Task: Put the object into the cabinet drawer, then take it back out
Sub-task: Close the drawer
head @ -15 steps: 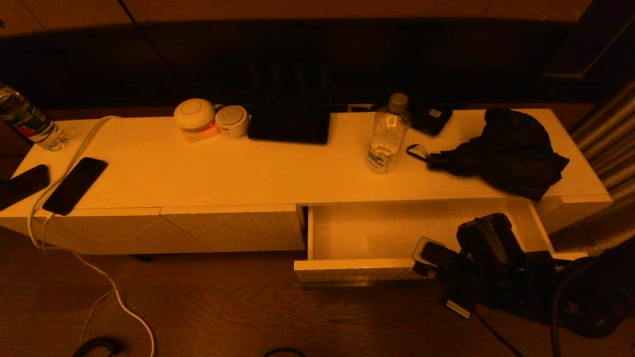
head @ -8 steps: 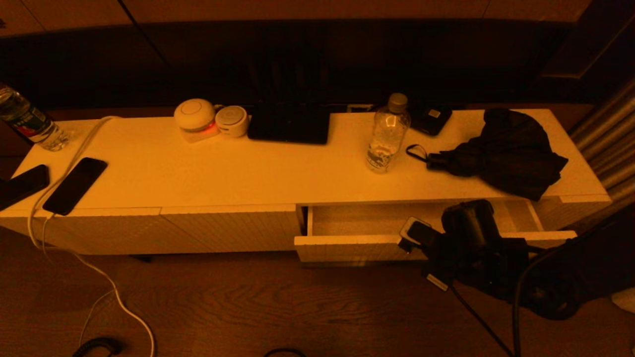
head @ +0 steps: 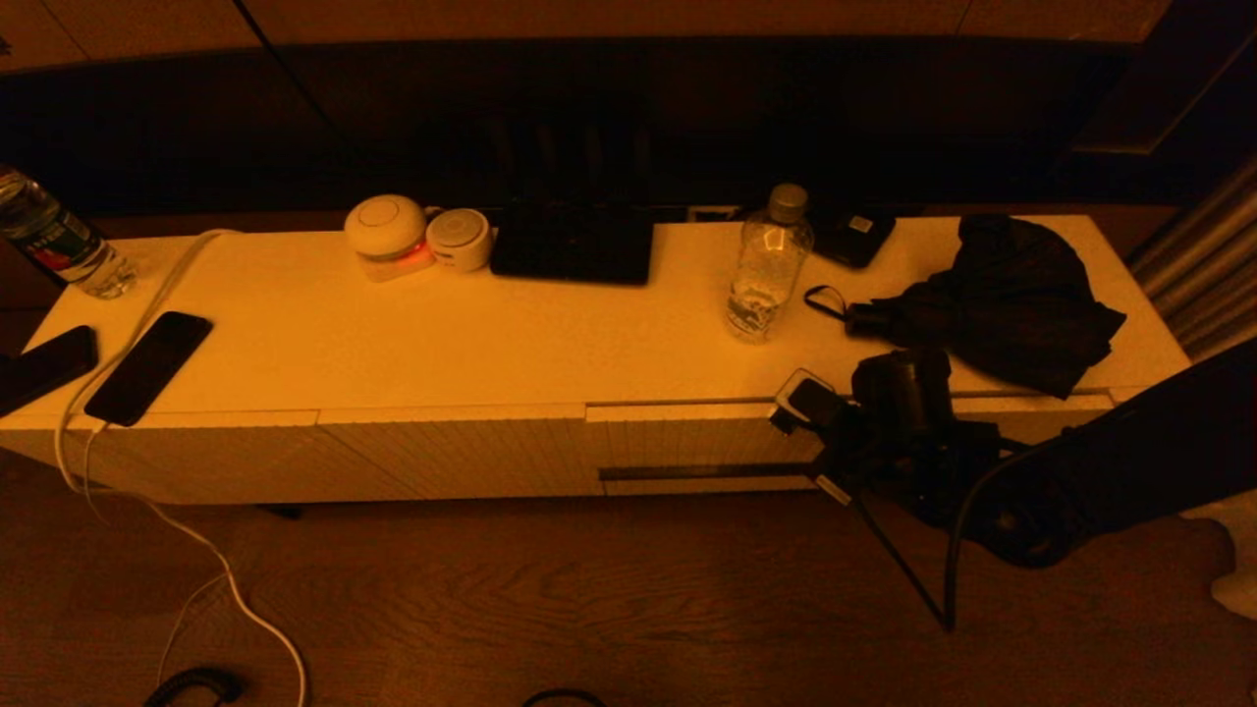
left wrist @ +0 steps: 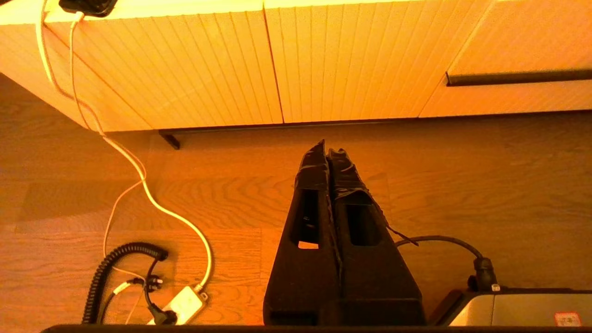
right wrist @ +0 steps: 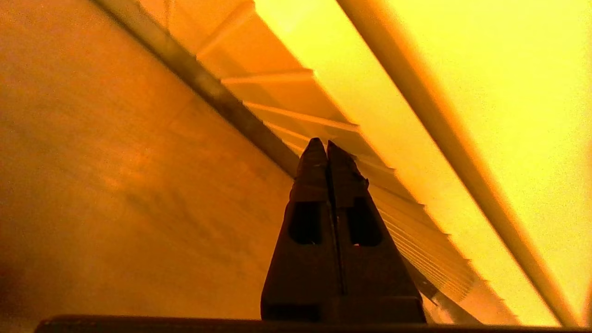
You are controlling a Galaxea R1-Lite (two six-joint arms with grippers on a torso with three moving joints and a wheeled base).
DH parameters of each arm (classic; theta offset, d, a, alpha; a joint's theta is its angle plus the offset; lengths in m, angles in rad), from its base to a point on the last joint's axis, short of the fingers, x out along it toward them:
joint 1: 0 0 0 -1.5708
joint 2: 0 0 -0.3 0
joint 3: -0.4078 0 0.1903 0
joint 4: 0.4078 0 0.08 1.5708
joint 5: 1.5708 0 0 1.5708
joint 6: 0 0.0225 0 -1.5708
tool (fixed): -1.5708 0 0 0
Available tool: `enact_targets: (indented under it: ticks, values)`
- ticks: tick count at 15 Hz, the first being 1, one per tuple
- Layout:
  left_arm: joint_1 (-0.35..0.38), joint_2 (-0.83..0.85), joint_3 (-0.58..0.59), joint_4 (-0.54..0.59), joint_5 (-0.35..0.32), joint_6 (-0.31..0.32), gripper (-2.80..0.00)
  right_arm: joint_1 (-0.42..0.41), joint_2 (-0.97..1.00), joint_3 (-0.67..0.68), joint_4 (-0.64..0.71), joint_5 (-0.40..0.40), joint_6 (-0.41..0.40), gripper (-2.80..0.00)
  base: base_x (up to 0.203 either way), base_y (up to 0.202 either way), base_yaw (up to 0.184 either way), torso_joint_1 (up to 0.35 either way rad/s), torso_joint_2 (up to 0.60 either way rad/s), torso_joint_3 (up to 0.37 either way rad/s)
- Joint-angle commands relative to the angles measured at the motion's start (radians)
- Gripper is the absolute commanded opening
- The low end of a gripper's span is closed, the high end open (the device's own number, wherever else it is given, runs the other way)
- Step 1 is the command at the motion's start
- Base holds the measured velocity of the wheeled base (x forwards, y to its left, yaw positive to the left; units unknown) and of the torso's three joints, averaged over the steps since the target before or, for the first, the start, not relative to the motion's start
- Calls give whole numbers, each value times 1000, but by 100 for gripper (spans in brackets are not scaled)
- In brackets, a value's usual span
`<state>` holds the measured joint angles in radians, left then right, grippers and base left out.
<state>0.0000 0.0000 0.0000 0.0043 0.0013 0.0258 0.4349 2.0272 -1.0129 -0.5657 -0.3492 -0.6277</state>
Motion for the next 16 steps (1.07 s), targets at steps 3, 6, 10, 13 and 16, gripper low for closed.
enact_targets:
  ticks: [3,6,10,13,16]
  values:
    - [0,0,0,0,0,0,-280,-20,67,-66,-65,-2,-5,-280,0,0,0,0,0,0]
    - [0,0,0,0,0,0,-280,-21,38,-59,-61,-4,-7,-280,0,0,0,0,0,0]
    - [0,0,0,0,0,0,-280,-20,-112,19,49,0,-13,-280,0,0,0,0,0,0]
    - [0,0,0,0,0,0,-280,-25,-285,102,122,2,-6,-280,0,0,0,0,0,0]
    - [0,0,0,0,0,0,-280,-46,-476,221,173,1,-4,-280,0,0,0,0,0,0]
